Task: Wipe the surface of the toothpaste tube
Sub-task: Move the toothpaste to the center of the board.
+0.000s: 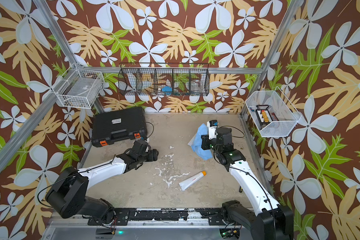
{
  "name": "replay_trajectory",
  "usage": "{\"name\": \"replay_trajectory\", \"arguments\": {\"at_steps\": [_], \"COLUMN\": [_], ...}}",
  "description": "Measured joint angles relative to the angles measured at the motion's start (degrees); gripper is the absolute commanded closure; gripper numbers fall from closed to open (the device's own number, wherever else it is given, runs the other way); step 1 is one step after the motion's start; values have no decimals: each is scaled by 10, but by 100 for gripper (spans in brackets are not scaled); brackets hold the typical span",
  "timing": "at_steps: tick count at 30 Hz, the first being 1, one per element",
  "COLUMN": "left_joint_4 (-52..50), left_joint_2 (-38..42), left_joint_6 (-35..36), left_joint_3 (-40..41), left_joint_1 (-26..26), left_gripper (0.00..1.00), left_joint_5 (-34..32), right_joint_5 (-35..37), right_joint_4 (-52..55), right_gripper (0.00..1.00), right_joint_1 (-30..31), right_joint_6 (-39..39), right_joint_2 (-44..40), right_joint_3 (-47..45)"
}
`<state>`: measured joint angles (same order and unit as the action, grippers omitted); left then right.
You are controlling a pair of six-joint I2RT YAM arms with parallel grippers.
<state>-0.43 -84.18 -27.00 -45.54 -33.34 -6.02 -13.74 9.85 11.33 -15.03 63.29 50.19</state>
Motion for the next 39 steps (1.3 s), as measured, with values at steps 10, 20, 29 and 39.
{"name": "replay_trajectory", "arguments": {"at_steps": [10,20,29,39], "left_joint_4": [49,93,78,15], "left_joint_2": [-124,-303,-437,-544], "left_joint_6": [80,135,141,168], "left_joint_3": [-131,-290,-428,-574], "left_joint_1": [-81,-111,-117,-126], "left_gripper": [24,22,22,20], "left_joint_5": [1,26,35,32], "right_joint_5": [112,161,167,155], "right_joint_4": [-5,-2,-2,-2], "right_gripper": [100,100,100,100], "right_joint_1": [-41,-42,-42,-42], "right_joint_6": [-52,-68,-68,-68], "right_joint_2": [-45,-49,-50,-53], "right_joint_3": [-53,-61,-60,-60]}}
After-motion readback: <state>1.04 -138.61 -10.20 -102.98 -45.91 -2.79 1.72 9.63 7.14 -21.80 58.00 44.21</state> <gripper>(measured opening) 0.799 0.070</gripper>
